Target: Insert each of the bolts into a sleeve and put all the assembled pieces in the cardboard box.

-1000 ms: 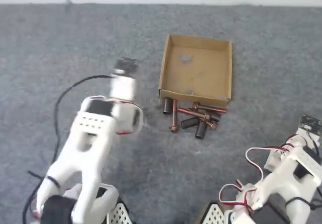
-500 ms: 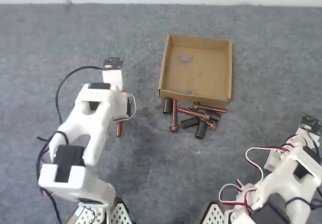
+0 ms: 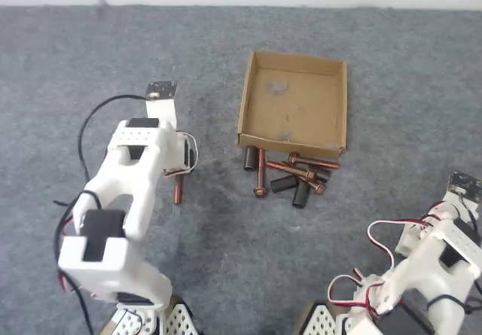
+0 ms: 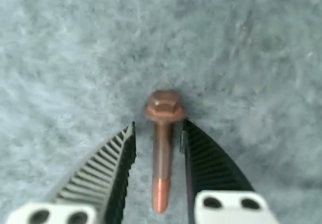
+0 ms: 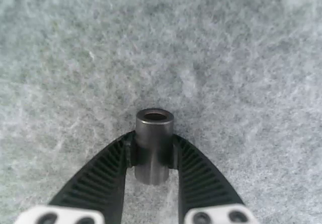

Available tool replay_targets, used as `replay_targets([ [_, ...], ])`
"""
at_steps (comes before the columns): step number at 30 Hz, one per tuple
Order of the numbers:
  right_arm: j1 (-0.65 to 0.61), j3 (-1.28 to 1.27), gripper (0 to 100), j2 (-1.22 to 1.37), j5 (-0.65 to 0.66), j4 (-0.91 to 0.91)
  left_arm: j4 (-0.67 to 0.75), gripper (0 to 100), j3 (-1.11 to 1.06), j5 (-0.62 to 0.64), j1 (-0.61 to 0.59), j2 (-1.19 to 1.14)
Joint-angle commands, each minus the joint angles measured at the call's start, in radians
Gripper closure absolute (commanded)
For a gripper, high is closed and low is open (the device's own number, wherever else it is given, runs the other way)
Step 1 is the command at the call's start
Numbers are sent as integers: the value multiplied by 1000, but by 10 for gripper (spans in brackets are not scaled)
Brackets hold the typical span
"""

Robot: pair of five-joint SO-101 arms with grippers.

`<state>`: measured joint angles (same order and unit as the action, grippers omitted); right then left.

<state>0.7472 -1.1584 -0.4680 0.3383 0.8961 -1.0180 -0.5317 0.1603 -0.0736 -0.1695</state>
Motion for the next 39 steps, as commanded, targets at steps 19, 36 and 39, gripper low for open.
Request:
replay_targets([
  [19, -2, 28, 982, 15, 15, -1, -3, 989, 143, 8, 43, -87],
  [36, -222, 245, 979, 16, 15, -8, 40, 990, -27, 5, -54, 112],
  [39, -282, 351, 979, 13, 15, -8, 41, 990, -56, 5, -80, 140],
])
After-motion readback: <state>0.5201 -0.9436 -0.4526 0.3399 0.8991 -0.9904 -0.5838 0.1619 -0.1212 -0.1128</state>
